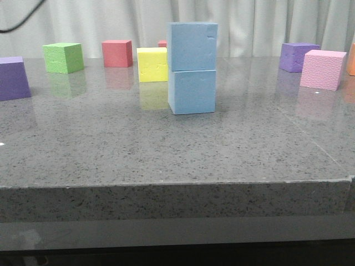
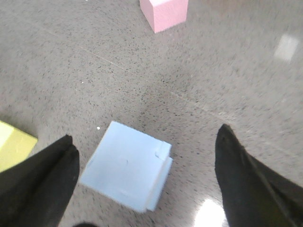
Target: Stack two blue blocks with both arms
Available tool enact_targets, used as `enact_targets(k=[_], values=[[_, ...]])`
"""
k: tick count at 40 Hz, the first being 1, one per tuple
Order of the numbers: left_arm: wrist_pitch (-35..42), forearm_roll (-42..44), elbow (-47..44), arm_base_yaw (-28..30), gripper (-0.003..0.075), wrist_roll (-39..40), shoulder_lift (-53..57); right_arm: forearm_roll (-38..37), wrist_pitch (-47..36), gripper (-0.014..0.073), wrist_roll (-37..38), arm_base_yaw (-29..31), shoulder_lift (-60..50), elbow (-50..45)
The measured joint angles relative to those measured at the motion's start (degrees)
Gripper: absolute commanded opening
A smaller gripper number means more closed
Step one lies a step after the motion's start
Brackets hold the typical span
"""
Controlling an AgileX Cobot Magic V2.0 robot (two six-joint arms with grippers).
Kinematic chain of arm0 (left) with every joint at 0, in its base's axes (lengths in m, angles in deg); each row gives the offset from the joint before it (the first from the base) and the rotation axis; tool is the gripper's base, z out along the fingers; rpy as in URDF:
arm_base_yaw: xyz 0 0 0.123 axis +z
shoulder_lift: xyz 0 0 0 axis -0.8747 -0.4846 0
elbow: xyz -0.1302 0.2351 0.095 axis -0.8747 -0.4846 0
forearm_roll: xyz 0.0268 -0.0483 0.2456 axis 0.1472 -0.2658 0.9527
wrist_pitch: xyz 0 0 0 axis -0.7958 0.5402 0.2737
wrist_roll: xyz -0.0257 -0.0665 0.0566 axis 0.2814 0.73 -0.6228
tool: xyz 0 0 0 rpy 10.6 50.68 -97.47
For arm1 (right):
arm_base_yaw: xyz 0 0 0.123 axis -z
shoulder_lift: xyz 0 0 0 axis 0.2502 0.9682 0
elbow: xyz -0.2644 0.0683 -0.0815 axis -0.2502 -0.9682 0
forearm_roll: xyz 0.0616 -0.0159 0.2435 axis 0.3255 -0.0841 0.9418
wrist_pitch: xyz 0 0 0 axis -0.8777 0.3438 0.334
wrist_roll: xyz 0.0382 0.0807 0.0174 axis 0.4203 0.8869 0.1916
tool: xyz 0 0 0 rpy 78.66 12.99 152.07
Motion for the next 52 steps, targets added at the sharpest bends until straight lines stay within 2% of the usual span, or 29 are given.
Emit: enact_targets(k=[8,14,27,40,52], values=[[-4.4,3.5,-1.7,0.2,0.0567,7.3,7.2,0.0,0.0,0.0636,0.0,0.0,0.0,0.0],[-4.3,4.1,-9.8,0.3,0.0567,9.0,14.2,0.0,0.0,0.0636,0.0,0.0,0.0,0.0],[2.9,11.9,-34.6,0.3,0.0567,15.5,33.5,0.0,0.0,0.0636,0.0,0.0,0.0,0.0],[14.1,13.6,-59.1,0.3,0.0567,22.9,53.5,0.0,0.0,0.0636,0.0,0.0,0.0,0.0],[15.8,14.2,-70.2,0.3,0.0567,23.6,66.1,0.0,0.0,0.0636,0.0,0.0,0.0,0.0]])
